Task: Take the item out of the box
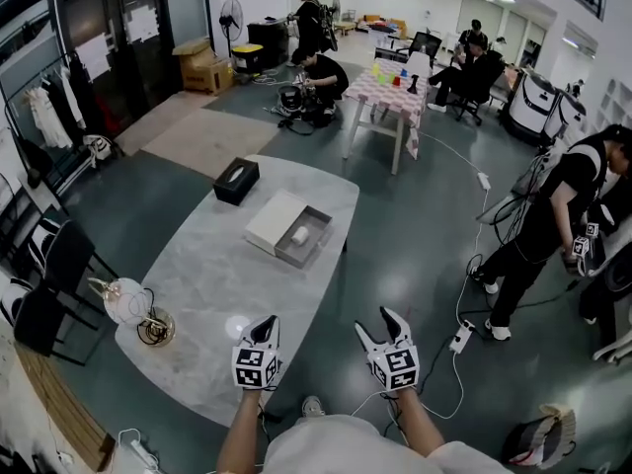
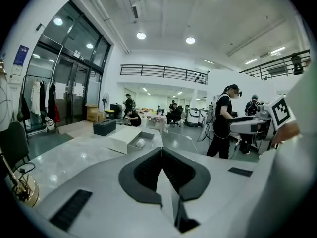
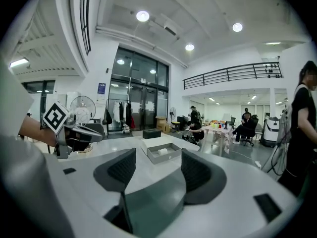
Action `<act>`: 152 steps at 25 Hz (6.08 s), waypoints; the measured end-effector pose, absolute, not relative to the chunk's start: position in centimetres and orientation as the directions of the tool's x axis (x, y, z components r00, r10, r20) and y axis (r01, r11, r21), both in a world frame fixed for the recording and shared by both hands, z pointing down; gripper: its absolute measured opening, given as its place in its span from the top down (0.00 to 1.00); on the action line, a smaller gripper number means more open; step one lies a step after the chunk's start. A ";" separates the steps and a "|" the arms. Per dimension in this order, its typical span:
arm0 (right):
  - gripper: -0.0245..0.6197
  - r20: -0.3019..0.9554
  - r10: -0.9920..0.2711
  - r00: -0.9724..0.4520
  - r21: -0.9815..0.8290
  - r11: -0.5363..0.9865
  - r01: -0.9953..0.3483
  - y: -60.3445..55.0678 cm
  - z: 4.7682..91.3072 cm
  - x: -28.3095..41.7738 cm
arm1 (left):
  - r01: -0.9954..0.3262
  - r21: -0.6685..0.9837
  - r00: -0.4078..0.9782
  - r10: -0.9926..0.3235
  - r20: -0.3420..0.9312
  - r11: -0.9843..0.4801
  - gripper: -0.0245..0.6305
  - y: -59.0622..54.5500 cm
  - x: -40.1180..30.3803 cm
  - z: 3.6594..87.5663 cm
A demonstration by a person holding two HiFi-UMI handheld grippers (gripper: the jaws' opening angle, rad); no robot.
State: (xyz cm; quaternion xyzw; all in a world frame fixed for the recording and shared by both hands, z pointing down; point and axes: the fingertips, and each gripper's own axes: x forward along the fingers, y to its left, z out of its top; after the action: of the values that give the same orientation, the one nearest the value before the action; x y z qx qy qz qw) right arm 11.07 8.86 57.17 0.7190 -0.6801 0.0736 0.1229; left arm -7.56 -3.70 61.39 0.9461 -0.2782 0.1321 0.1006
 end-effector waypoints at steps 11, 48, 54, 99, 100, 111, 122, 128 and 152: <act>0.54 0.283 -0.956 0.081 0.084 -0.059 -0.995 3.8 57.7 12.1 | -0.527 0.125 0.827 -0.474 0.302 -0.841 0.94 -9.0 -5.7 61.9; 0.54 0.318 -0.948 0.022 0.037 -0.010 -0.999 -6.3 60.0 19.3 | -0.610 0.137 0.763 -0.531 0.369 -0.781 0.94 -19.2 -0.2 63.9; 0.54 0.324 -0.946 -0.021 0.030 0.032 -0.999 -11.0 59.9 22.3 | -0.647 0.151 0.734 -0.557 0.389 -0.747 0.94 -23.0 2.2 64.1; 0.54 0.403 -0.898 -0.175 0.008 0.194 -0.981 -23.9 62.3 30.5 | -0.785 0.164 0.595 -0.655 0.466 -0.597 0.94 -33.4 6.5 66.9; 0.54 0.407 -0.895 -0.184 0.007 0.204 -0.979 -24.1 62.4 30.0 | -0.791 0.167 0.590 -0.659 0.466 -0.589 0.94 -33.3 6.0 67.0; 0.54 0.434 -0.841 -0.322 0.004 0.359 -0.933 -28.3 63.4 23.9 | -0.868 0.171 0.487 -0.730 0.478 -0.467 0.94 -32.9 -1.2 67.3; 0.53 0.455 -0.783 -0.423 0.002 0.476 -0.879 -31.6 64.4 18.9 | -0.915 0.181 0.402 -0.779 0.482 -0.361 0.94 -33.2 -6.1 67.8; 0.51 0.468 -0.760 -0.451 0.000 0.511 -0.860 -32.8 65.2 17.5 | -0.928 0.192 0.372 -0.793 0.483 -0.318 0.94 -33.3 -7.6 68.6; 0.42 0.660 -0.599 -0.454 -0.042 0.573 -0.818 -34.0 72.0 16.4 | -0.917 0.250 0.399 -0.738 0.544 -0.311 0.94 -33.2 -6.2 72.5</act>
State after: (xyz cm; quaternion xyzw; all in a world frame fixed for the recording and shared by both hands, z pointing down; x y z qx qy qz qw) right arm 16.36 -33.96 71.98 0.4252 -0.8332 0.1805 0.3040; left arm -6.18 -33.22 72.50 0.7924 -0.5222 0.1667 0.2678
